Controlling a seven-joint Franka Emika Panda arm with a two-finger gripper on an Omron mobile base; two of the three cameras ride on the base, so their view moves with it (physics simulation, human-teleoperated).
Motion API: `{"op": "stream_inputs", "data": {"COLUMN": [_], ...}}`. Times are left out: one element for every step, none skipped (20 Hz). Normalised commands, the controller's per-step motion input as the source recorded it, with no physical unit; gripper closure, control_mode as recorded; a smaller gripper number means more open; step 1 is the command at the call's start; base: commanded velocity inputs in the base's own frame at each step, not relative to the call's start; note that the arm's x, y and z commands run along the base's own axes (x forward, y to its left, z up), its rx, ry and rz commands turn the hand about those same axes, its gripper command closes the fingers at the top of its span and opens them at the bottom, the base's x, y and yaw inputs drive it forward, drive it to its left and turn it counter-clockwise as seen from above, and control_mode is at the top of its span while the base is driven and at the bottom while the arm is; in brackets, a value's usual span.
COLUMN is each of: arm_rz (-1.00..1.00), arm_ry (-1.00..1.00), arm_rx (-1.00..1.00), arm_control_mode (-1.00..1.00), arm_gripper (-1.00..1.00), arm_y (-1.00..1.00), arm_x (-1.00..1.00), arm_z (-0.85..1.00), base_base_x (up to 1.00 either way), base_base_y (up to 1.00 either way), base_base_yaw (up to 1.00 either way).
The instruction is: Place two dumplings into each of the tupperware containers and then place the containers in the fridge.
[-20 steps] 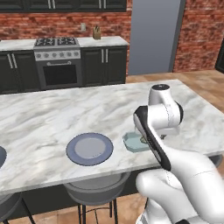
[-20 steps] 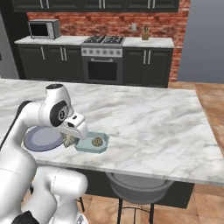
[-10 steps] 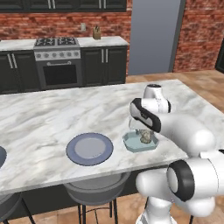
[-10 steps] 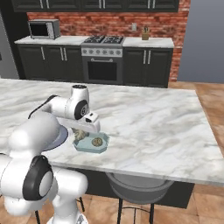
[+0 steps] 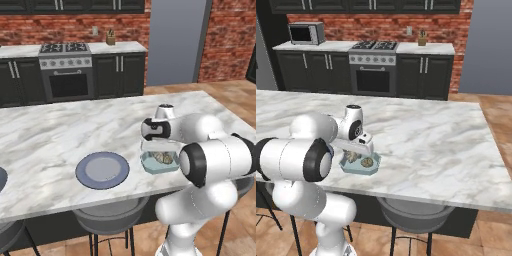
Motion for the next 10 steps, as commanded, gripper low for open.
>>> {"op": "stream_inputs", "data": {"arm_rz": [0.0, 0.0, 0.0, 0.0, 0.0, 0.0, 0.0, 0.0, 0.0, 0.0], "arm_ry": [0.07, 0.04, 0.01, 0.03, 0.01, 0.0, 0.0, 0.0, 0.03, 0.0], "arm_rx": [0.0, 0.0, 0.0, 0.0, 0.0, 0.0, 0.0, 0.0, 0.0, 0.0], "arm_control_mode": [-1.0, -1.0, -1.0, -1.0, -1.0, -1.0, -1.0, -1.0, -1.0, -1.0], "arm_gripper": [1.0, 1.0, 1.0, 1.0, 1.0, 1.0, 1.0, 1.0, 1.0, 1.0], "arm_y": [0.0, 0.0, 0.0, 0.0, 0.0, 0.0, 0.0, 0.0, 0.0, 0.0], "arm_x": [0.07, 0.0, 0.0, 0.13, 0.23, 0.18, 0.09, 0.0, 0.05, 0.01], "arm_z": [-0.23, -0.21, -0.27, -0.35, -0.41, -0.41, -0.19, -0.16, -0.23, -0.22], "base_base_x": [0.0, 0.0, 0.0, 0.0, 0.0, 0.0, 0.0, 0.0, 0.0, 0.0], "base_base_y": [0.0, 0.0, 0.0, 0.0, 0.0, 0.0, 0.0, 0.0, 0.0, 0.0], "base_base_yaw": [0.0, 0.0, 0.0, 0.0, 0.0, 0.0, 0.0, 0.0, 0.0, 0.0]}}
